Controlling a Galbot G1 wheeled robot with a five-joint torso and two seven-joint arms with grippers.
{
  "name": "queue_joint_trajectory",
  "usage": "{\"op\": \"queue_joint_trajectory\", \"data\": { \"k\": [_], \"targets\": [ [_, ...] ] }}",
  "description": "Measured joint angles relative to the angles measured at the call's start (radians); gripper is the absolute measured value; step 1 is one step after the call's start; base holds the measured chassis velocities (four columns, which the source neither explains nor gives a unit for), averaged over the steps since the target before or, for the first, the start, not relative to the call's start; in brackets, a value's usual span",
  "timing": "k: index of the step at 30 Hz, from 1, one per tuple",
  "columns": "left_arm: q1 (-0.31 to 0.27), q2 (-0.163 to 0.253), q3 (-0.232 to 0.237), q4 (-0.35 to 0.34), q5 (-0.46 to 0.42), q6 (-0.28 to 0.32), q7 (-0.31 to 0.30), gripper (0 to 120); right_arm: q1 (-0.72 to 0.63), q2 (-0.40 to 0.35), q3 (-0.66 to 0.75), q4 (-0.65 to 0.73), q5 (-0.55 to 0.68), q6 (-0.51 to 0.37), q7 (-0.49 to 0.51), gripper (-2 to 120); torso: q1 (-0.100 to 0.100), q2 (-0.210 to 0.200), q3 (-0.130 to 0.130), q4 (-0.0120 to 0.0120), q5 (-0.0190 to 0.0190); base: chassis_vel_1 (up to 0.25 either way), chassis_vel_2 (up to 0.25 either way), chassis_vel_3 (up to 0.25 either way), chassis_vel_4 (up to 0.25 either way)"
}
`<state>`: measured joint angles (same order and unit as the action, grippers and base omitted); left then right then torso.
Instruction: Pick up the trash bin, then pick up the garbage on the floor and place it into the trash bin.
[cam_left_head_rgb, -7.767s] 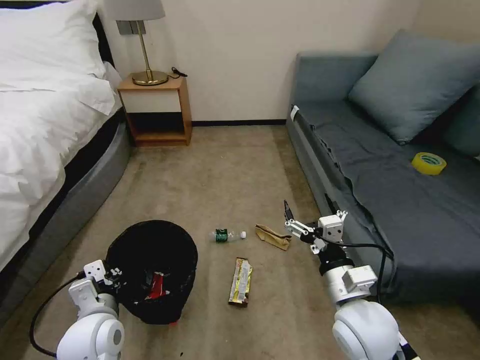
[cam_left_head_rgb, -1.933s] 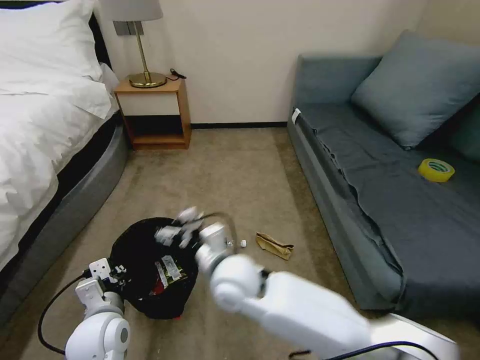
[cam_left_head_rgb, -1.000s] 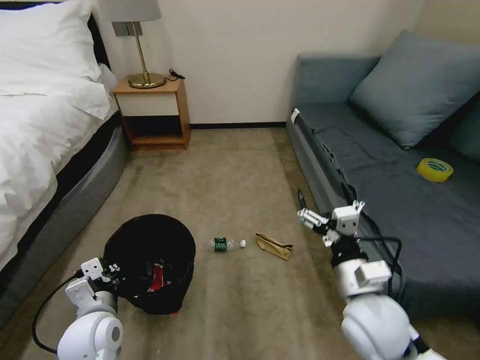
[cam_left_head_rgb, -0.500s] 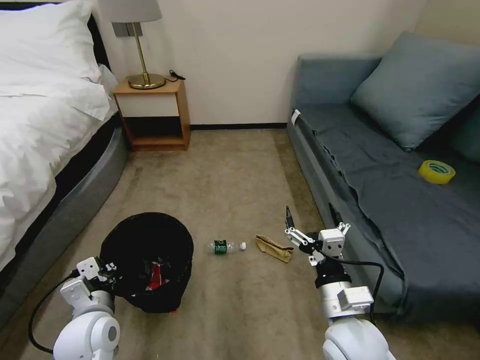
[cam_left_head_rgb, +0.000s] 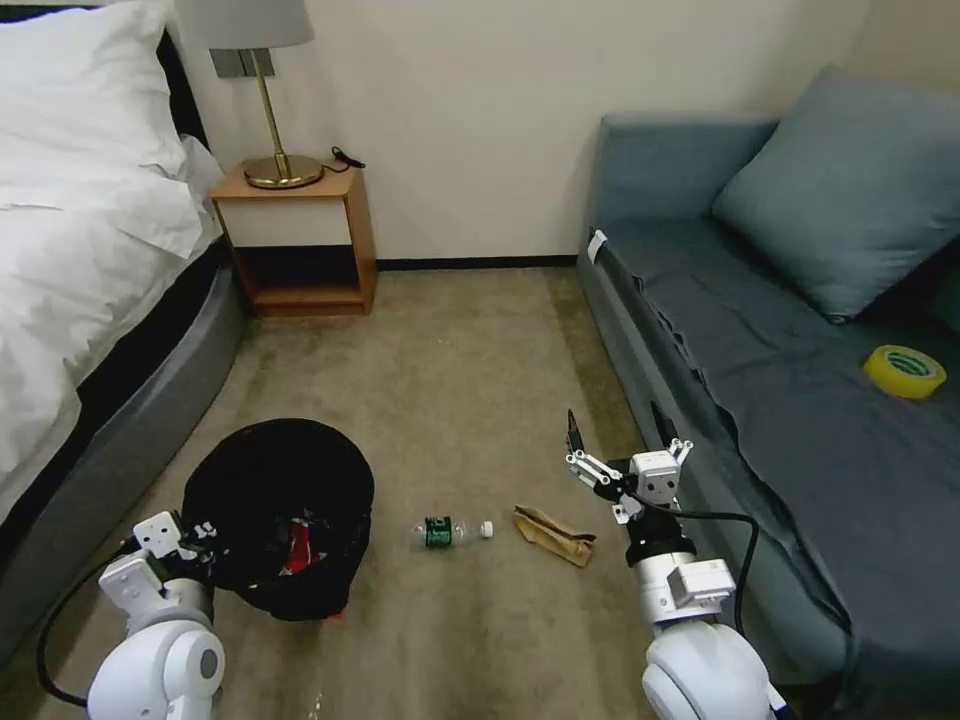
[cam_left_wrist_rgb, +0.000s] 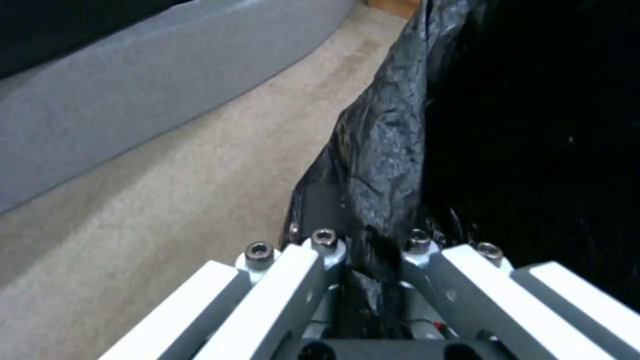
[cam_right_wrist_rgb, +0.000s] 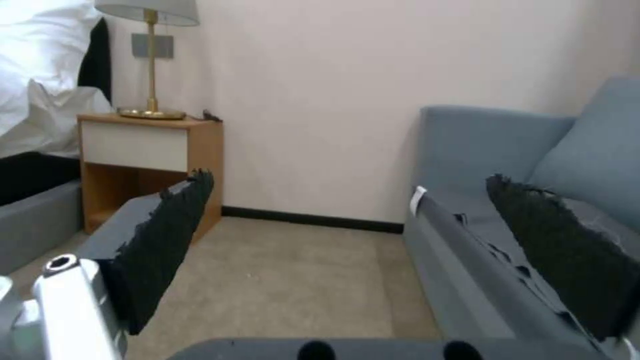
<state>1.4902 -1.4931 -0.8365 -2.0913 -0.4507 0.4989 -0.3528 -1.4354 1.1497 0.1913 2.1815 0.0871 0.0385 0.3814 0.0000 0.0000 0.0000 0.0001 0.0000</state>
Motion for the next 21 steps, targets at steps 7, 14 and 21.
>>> {"op": "queue_joint_trajectory", "data": {
  "k": [7,14,21],
  "targets": [
    [-0.008,0.002,-0.003,0.006,-0.005,0.003,0.000,2,0.023,-0.008,-0.006,-0.024,0.008,-0.004,0.001,100,0.000,0.000,0.000,-0.0002,0.0000,-0.133,0.120,0.128,-0.118],
    [-0.015,0.002,-0.001,0.013,-0.005,0.003,0.000,2,0.079,-0.047,-0.023,-0.063,0.043,-0.017,-0.010,100,0.000,0.000,0.000,-0.0003,0.0000,-0.090,0.096,0.087,-0.092],
    [-0.014,0.003,0.001,0.007,-0.006,0.003,0.000,2,0.212,-0.153,-0.072,-0.175,0.158,-0.035,-0.093,100,0.000,0.000,0.000,-0.0001,0.0000,-0.004,0.011,0.003,-0.007]
  ]
}}
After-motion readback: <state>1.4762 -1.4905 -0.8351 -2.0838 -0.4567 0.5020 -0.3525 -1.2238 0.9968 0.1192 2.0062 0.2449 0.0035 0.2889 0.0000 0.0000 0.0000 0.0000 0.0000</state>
